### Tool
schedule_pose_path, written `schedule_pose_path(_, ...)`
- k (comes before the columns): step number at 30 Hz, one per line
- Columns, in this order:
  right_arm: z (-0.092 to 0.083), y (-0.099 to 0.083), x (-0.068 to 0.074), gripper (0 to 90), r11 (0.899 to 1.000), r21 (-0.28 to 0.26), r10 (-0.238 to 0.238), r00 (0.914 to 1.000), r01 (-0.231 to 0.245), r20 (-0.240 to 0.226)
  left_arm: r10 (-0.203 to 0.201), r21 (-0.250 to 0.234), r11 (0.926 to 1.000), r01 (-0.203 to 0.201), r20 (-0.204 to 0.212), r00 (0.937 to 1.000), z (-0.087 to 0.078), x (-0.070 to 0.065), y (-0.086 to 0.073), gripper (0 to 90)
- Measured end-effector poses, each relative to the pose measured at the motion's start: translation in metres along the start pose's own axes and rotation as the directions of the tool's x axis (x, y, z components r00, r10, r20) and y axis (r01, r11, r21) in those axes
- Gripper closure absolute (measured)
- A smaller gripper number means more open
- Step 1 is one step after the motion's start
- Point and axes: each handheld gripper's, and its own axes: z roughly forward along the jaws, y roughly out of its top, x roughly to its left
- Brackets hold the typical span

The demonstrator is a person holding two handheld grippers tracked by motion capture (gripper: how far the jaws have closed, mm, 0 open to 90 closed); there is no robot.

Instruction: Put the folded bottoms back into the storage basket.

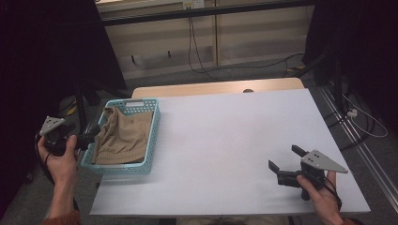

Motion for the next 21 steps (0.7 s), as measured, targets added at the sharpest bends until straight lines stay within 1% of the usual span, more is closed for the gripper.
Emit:
schedule_pose_path(2,-0.001,0.000,0.000,1.2,1.000,0.000,0.000,1.0000,0.000,0.002,0.001,0.013,0.9999,-0.001,0.014,0.9999,-0.004,-0.001,-0.003,4.0)
schedule_pose_path(4,-0.001,0.000,0.000,1.2,1.000,-0.001,0.000,1.0000,0.000,0.002,-0.011,0.014,0.9998,0.011,0.043,0.9990,-0.007,-0.003,-0.007,4.0)
schedule_pose_path(6,0.000,0.000,0.000,1.2,1.000,-0.001,-0.002,1.0000,0.002,0.001,-0.004,0.010,0.9999,0.004,0.029,0.9996,-0.011,-0.006,-0.010,4.0)
schedule_pose_path(8,0.000,0.000,0.000,1.2,1.000,-0.003,-0.001,1.0000,0.001,-0.001,-0.001,0.005,1.0000,0.001,0.040,0.9992,-0.015,-0.010,-0.011,4.0)
schedule_pose_path(14,0.001,0.000,0.000,1.2,1.000,-0.002,0.003,1.0000,-0.003,-0.002,0.029,-0.001,0.9996,-0.029,0.042,0.9987,-0.024,-0.023,-0.008,4.0)
schedule_pose_path(16,0.000,0.001,0.000,1.2,1.000,-0.004,0.001,1.0000,-0.001,-0.002,0.032,-0.021,0.9993,-0.031,0.034,0.9989,-0.030,-0.029,-0.007,4.0)
schedule_pose_path(17,0.000,0.001,0.000,1.2,1.000,-0.005,-0.001,1.0000,0.001,-0.002,0.030,-0.049,0.9984,-0.029,0.032,0.9990,-0.033,-0.032,-0.007,4.1)
schedule_pose_path(18,0.000,0.001,0.000,1.2,1.000,-0.005,0.000,1.0000,0.000,-0.002,0.034,-0.065,0.9974,-0.032,0.037,0.9988,-0.035,-0.035,-0.007,4.2)
schedule_pose_path(20,0.001,0.001,0.000,1.2,1.000,-0.004,0.002,1.0000,-0.002,-0.003,0.024,-0.075,0.9970,-0.020,0.051,0.9984,-0.038,-0.040,-0.006,4.1)
schedule_pose_path(21,0.001,0.001,0.000,1.2,1.000,-0.003,0.002,1.0000,-0.002,-0.004,0.022,-0.081,0.9965,-0.018,0.049,0.9985,-0.039,-0.042,-0.006,4.2)
